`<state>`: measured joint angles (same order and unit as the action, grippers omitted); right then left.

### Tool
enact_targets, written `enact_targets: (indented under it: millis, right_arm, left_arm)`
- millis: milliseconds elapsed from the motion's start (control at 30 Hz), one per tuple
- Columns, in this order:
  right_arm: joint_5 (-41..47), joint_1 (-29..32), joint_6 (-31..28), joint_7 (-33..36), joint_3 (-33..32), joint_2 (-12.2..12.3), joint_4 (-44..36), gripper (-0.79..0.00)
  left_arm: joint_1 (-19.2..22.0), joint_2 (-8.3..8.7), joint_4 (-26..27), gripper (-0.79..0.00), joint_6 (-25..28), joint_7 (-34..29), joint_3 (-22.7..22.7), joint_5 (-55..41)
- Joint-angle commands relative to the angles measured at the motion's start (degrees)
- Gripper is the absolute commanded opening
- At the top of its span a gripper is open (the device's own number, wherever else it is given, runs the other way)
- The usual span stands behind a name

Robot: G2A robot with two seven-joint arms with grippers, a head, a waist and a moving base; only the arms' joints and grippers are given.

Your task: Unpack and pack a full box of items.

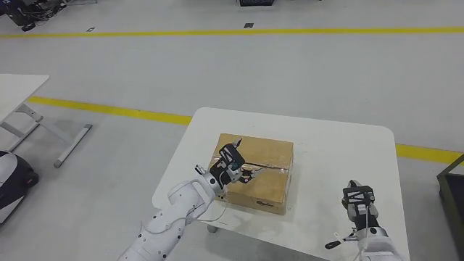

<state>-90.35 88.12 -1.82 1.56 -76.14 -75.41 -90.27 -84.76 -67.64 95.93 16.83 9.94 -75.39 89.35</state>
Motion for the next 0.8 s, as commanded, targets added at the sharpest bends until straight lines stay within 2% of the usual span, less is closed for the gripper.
enact_targets:
  millis: [0, 100, 233, 500, 767]
  right_arm:
    - [0.92, 0.51, -0.86, 0.06, -0.28, 0.06, 0.16, -0.785]
    - [1.69, -0.51, -2.81, -0.37, 1.26, -0.11, 2.28, -0.785]
    - [2.04, -4.92, -4.85, -1.59, 6.8, -1.06, 7.84, -0.785]
    - [3.46, -15.73, -6.75, -3.68, 19.01, -4.31, 21.12, -0.785]
    - [6.0, -23.46, -9.15, -5.64, 26.19, -7.35, 31.25, -0.785]
  left_arm:
    - [1.02, -0.3, -0.03, 0.0, -1.08, -0.19, 1.73, 0.18]
    - [2.05, -0.6, -0.38, 0.0, -2.18, -0.34, 3.01, 0.15]
    - [2.05, -0.6, -0.38, 0.0, -2.18, -0.34, 3.01, 0.15]
    - [2.05, -0.6, -0.38, 0.0, -2.18, -0.34, 3.01, 0.15]
    - [2.05, -0.6, -0.38, 0.0, -2.18, -0.34, 3.01, 0.15]
